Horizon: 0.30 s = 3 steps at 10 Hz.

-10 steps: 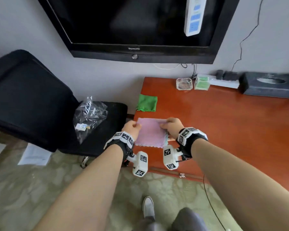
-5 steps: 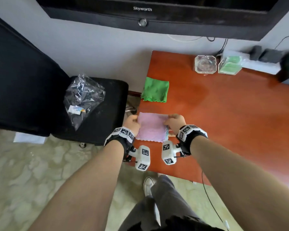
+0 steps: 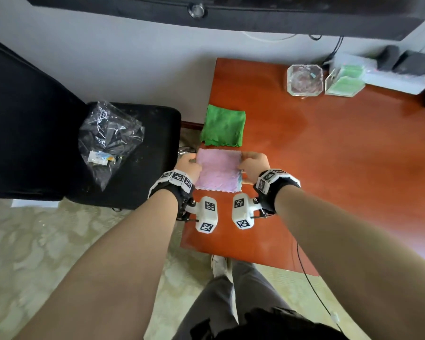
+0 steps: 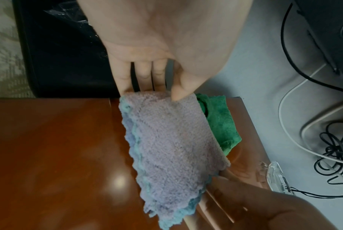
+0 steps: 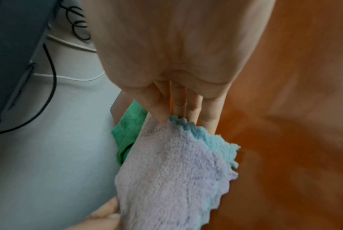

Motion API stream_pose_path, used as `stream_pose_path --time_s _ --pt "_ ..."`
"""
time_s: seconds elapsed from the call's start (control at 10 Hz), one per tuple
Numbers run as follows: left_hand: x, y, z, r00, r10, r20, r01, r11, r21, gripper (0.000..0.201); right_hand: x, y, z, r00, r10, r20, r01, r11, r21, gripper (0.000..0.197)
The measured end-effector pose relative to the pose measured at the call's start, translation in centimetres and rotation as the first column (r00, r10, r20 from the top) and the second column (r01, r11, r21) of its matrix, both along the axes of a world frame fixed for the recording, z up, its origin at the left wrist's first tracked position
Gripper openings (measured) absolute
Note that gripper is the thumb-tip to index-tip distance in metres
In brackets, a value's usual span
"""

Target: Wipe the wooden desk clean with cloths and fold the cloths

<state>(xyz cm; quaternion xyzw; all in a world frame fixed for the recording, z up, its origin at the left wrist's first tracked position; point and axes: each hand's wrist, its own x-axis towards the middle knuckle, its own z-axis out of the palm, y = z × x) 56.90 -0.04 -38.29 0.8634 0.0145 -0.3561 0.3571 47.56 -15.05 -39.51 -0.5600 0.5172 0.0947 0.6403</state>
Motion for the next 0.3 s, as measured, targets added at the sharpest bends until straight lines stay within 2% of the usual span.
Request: stream_pose_path --time_s 0.1,0.2,0.3 --pt "0.6 0.5 -0.6 0.995 0.072 -0.065 -0.076 0.995 -0.066 0.034 -0.2 0.0 0.1 0.999 -0.029 0.03 0.027 0.998 0.054 0.045" --pt "1.2 1.4 -1.7 0.993 0.087 -0.084 -0.09 0.995 -0.033 0.059 -0.9 -0.1 1.3 0.999 0.047 -0.008 -0.047 0.999 -0.023 0.038" --pt "1.1 2.0 -1.9 0.995 0.077 -0.069 -0.081 0.995 -0.059 0.054 -2.0 -0.6 3.2 0.996 0.078 -0.031 -0.082 0.98 -0.18 0.03"
